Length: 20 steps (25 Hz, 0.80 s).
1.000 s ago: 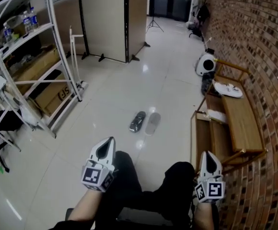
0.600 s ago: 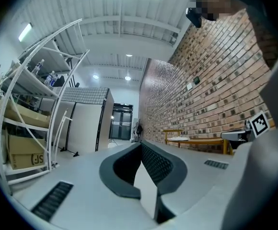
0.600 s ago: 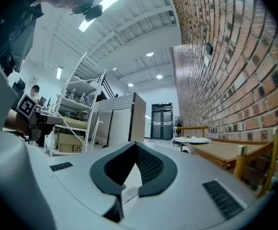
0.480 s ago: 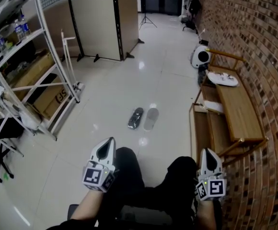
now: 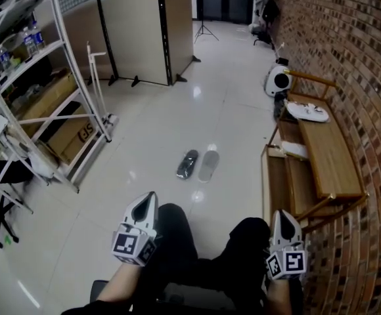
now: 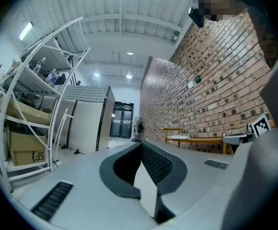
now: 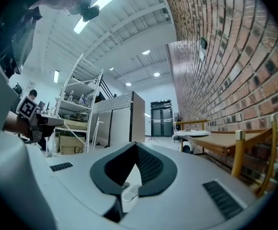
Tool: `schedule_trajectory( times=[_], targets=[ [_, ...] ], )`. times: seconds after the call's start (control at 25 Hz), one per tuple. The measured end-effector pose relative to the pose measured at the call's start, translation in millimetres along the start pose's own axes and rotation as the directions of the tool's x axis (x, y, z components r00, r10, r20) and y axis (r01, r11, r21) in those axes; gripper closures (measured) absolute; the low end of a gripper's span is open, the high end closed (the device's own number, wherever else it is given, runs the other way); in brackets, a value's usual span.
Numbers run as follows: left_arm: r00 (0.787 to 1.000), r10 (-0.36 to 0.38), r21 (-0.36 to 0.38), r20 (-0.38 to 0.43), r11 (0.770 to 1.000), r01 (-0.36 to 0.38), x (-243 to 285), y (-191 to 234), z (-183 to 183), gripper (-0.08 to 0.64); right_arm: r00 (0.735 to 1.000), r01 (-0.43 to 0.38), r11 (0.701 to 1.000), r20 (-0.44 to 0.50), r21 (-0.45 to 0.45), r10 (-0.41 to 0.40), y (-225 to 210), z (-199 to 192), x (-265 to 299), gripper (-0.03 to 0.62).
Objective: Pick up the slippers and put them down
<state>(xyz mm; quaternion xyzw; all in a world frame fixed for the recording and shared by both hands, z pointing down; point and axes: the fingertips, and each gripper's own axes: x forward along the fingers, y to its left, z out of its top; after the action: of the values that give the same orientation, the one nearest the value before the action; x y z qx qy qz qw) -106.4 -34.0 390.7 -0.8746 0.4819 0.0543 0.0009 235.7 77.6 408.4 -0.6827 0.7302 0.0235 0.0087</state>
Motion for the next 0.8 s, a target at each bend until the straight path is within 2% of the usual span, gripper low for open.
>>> schedule_trajectory(
  times=[0.16, 0.68, 0.8],
  targets=[
    [1.000, -0.006, 0.001, -0.014, 1.000, 0.006, 0.1, -4.4, -2.6, 0.557, 1.000, 0.026, 0.999, 0.001, 0.019, -0.026, -7.2, -0.6, -4.5, 0.584],
    [1.000, 0.014, -0.033, -0.026, 0.999, -0.015, -4.5, -4.7, -1.8, 0.557, 0.999, 0.031, 0.999, 0.006, 0.033, -0.031, -0.2, -0.9, -3.2, 0.584],
    [1.000, 0.001, -0.020, -0.010, 1.000, -0.001, -4.2, -5.0, -3.7, 0.557, 0.999, 0.029, 0.999, 0.013, 0.037, -0.029, 1.2, 1.0, -2.3, 0.584]
  ],
)
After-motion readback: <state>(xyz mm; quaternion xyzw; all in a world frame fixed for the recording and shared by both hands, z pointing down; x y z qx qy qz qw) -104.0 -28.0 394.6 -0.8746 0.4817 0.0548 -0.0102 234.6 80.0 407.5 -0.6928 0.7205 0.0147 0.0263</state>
